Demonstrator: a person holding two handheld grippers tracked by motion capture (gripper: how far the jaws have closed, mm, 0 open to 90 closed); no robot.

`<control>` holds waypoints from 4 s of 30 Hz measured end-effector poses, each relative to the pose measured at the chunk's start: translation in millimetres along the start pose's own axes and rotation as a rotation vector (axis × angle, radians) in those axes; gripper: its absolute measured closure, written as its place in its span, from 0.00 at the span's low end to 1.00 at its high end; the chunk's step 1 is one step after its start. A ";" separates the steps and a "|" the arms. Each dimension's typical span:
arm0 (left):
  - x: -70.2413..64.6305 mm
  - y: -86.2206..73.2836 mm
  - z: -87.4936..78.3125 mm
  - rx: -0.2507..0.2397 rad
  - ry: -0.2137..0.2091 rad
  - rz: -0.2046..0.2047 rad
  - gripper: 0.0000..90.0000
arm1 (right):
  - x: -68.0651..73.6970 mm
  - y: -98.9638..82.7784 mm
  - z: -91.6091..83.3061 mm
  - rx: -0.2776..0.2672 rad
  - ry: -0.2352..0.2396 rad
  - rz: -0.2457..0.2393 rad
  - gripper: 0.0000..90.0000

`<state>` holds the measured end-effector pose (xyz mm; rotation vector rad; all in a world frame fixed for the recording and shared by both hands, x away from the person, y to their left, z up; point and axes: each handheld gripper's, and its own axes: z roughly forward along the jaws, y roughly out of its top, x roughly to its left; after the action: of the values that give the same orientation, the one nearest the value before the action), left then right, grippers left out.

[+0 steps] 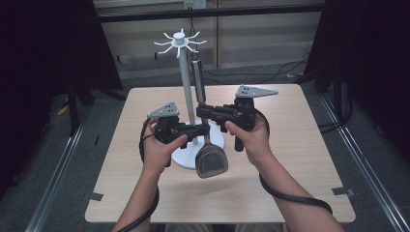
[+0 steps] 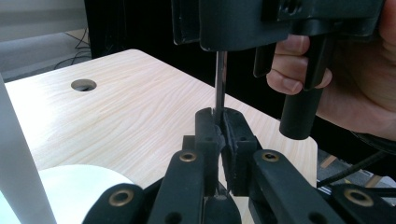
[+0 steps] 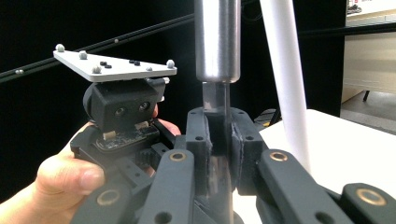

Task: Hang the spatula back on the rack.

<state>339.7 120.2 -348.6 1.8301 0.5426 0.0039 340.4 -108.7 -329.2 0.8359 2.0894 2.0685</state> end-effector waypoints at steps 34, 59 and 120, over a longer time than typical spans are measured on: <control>14.8 -6.7 4.1 -0.024 0.082 0.009 0.82 | -5.0 -1.0 2.8 0.005 -0.137 -0.066 0.68; 13.7 -11.3 8.8 -0.017 0.104 0.043 0.69 | -1.7 -0.1 0.0 0.015 -0.161 -0.080 0.54; -6.6 -36.3 9.3 0.068 0.195 0.135 0.14 | -25.8 -54.1 -76.5 0.153 -0.326 -0.109 0.12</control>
<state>323.2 117.6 -382.8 1.9417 0.5596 0.2596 312.4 -185.2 -382.1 0.9795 2.0771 1.6083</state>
